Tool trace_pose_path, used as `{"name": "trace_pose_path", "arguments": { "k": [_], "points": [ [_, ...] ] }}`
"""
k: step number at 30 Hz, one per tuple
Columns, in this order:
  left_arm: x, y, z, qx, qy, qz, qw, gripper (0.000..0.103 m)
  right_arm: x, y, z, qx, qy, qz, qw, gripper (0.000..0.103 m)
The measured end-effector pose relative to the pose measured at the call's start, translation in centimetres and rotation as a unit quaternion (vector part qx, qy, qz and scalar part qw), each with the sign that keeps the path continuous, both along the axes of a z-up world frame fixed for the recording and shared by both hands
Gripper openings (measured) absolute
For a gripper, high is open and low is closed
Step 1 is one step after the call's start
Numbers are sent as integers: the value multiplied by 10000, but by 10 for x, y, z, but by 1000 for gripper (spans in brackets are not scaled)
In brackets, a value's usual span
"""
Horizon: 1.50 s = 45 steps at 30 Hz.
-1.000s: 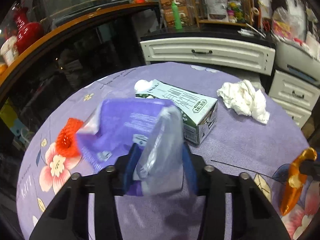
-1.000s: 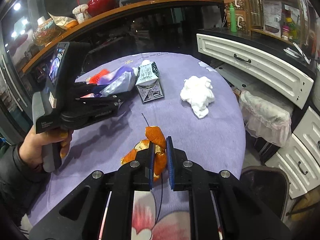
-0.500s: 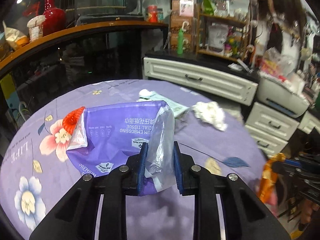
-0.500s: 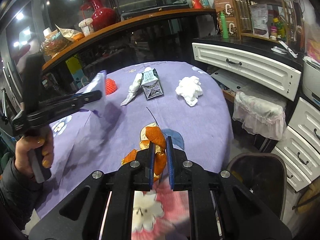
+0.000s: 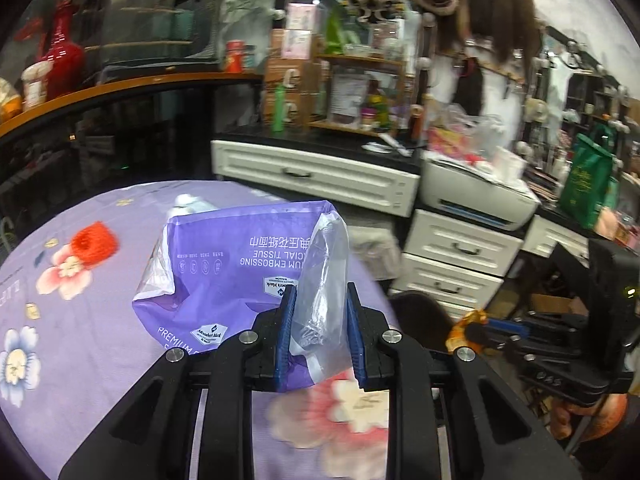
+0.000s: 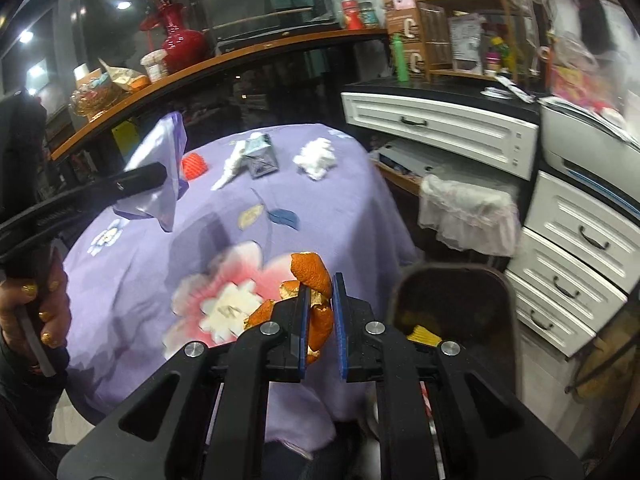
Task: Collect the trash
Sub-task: 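Carry the tissue pack to the black bin while the right tool drops the orange peel inside, then open the left tool over the black bin to drop the tissue pack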
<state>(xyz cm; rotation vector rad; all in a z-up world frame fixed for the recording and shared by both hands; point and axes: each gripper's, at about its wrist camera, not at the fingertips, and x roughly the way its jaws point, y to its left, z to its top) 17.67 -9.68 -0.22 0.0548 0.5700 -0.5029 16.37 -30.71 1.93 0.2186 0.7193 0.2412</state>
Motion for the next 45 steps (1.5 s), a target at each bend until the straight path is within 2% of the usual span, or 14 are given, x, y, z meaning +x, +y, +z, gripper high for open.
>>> {"name": "trace_pose_path", "arguments": {
  "k": [6,10,16,18,20,22,29,35,40,45],
  "points": [
    [-13,-56,3,-81,-38,-597,9982,24,-10,-35,-19,-149,232,-461,9986,12],
    [-19,-91,0,-42,-26,-976,9952,24,-5,-62,-48,-217,523,-843,9948,12],
    [-20,-136,-16,82,175,-1395,9900,24,6,-84,-96,-188,1020,-1116,9883,12],
    [-19,-142,-24,99,311,-1480,9884,24,8,-92,-111,-84,1199,-1235,9850,17],
    [-16,-151,-35,133,474,-1552,9867,24,9,-100,-121,38,1356,-1405,9807,47],
    [-13,-160,-45,209,565,-1588,9855,24,4,-107,-124,162,1282,-1565,9792,61],
    [-9,-191,-72,442,795,-1819,9791,24,-6,-134,-119,80,1198,-2042,9715,63],
    [-9,-215,-101,647,1120,-1964,9720,24,-19,-169,-111,-11,1114,-2641,9580,66],
    [-10,-228,-126,895,1288,-2029,9665,24,-27,-186,-111,40,1112,-2824,9528,66],
    [-9,-236,-145,968,1542,-2092,9608,24,-29,-192,-118,82,1172,-2862,9510,66]
  ]
}}
